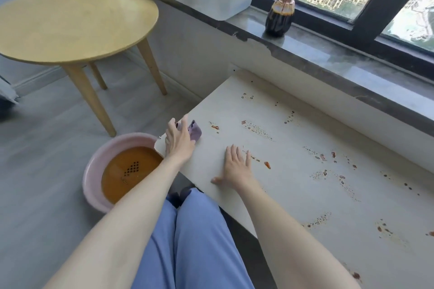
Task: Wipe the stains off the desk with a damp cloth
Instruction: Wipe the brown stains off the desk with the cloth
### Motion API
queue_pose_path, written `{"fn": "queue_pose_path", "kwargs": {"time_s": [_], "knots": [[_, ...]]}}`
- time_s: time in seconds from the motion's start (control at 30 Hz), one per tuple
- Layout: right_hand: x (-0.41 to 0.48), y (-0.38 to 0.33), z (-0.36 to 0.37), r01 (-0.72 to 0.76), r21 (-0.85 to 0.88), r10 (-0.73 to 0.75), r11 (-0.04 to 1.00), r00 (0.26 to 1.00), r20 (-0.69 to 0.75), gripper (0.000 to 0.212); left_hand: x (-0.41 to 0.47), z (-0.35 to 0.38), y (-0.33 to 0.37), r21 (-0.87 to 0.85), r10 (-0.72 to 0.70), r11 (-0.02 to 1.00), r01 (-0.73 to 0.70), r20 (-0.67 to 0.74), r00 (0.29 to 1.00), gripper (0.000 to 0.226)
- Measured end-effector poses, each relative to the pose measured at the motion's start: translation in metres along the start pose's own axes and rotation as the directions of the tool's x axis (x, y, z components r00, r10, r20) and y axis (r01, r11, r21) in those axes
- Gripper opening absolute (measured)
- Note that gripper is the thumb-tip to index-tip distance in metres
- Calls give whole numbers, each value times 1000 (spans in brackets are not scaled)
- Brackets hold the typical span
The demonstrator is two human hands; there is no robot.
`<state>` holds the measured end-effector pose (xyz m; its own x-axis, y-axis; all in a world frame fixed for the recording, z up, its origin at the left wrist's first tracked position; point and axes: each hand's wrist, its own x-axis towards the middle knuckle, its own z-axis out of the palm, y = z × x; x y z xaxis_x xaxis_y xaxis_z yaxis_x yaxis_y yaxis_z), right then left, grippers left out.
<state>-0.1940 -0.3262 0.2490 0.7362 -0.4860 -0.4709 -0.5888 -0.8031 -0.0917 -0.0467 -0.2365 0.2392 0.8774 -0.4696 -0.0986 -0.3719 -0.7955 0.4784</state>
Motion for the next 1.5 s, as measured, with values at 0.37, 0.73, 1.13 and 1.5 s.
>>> {"fn": "queue_pose_path", "kwargs": {"time_s": [0.37, 0.73, 1.13, 1.5], "knots": [[15, -18, -14, -63, -61, 68, 996, 994, 83, 116, -20, 28, -29, 92, 340, 933, -347, 82, 937, 53], [20, -23, -14, -100, -66, 104, 993, 992, 68, 117, -17, 19, -39, -93, 429, 902, -422, 91, 899, 51], [18, -21, -13, -84, 30, 82, 996, 995, 63, 119, -17, 12, -50, -181, 427, 898, -402, 133, 894, 53], [16, -18, -13, -69, 45, 65, 997, 995, 70, 119, -11, 0, -79, -88, 420, 908, -410, 197, 886, 54]]}}
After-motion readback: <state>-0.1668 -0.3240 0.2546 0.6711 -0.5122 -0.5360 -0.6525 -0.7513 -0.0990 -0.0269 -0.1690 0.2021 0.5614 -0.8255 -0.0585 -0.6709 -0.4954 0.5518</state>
